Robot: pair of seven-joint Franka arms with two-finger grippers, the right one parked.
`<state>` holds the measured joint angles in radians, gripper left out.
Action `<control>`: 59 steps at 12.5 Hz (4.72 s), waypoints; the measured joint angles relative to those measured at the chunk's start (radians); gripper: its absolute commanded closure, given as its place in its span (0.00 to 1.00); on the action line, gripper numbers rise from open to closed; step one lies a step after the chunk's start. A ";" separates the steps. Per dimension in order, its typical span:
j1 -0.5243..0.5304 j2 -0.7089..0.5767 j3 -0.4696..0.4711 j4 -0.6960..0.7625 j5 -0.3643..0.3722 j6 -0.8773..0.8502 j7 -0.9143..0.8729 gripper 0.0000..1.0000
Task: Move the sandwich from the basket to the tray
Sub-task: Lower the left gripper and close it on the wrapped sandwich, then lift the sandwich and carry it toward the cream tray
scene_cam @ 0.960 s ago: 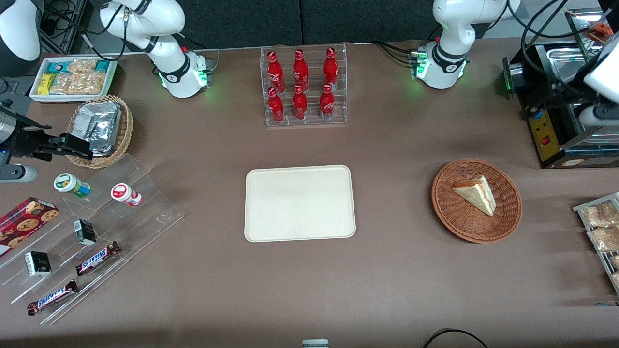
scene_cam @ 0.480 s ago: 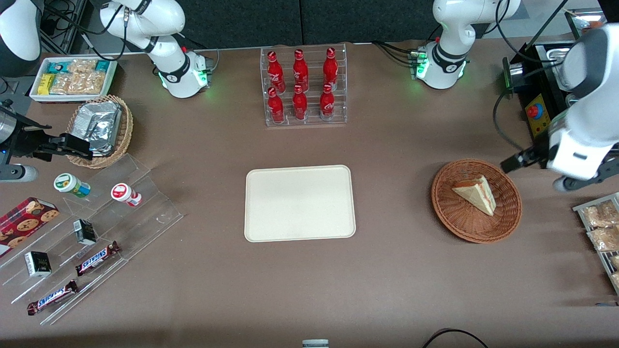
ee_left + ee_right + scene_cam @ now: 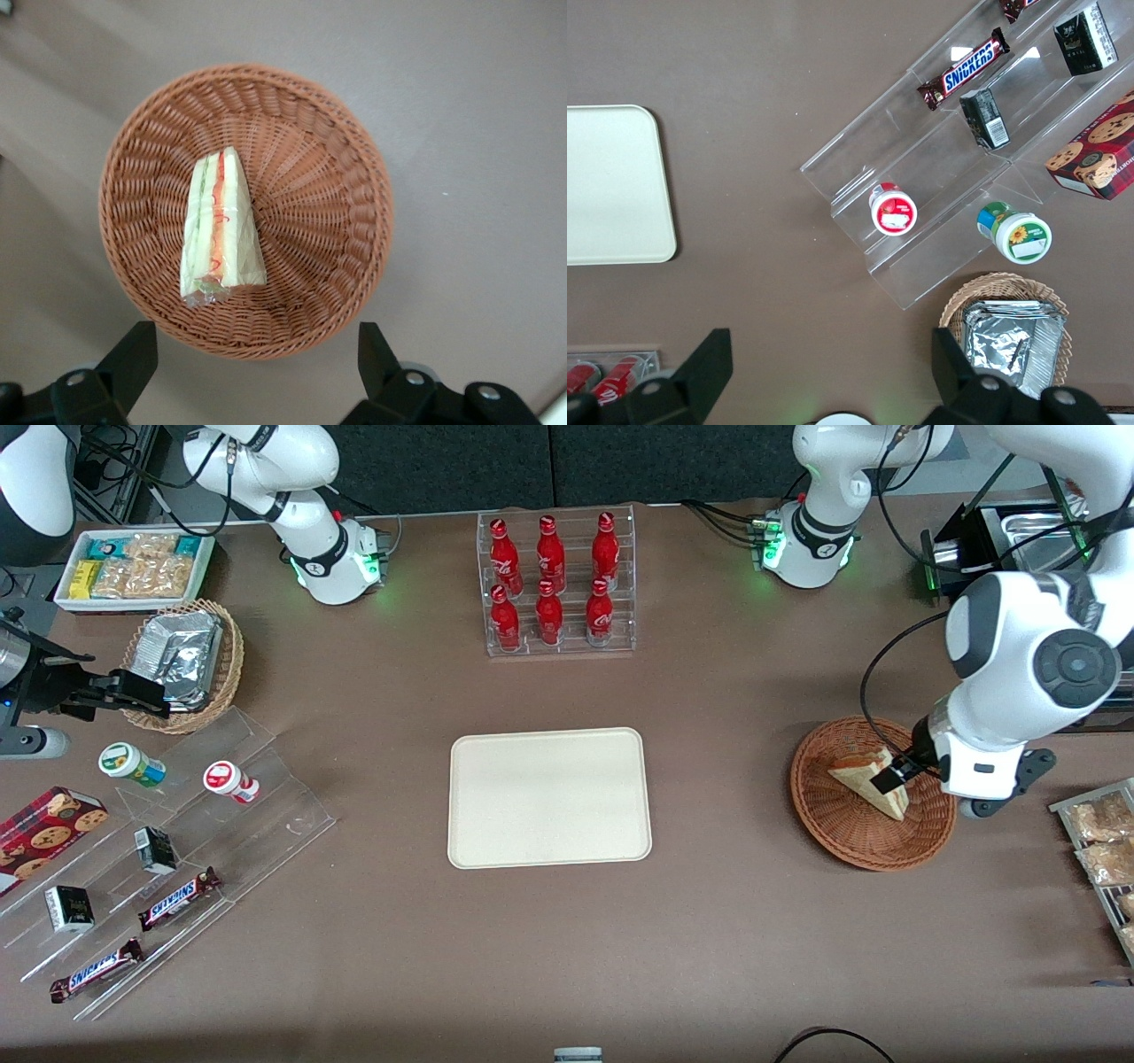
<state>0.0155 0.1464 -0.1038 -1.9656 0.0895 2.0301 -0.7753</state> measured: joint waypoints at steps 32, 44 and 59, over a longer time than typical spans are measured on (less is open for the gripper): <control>0.087 0.026 0.033 -0.474 -0.002 0.722 -0.225 0.96; 0.055 -0.122 -0.205 -0.070 0.000 -0.010 -0.300 0.96; -0.357 0.337 -0.435 0.304 0.209 0.007 -0.313 0.96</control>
<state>-0.3415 0.4837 -0.5391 -1.6619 0.2989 2.0367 -1.0881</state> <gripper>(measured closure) 0.850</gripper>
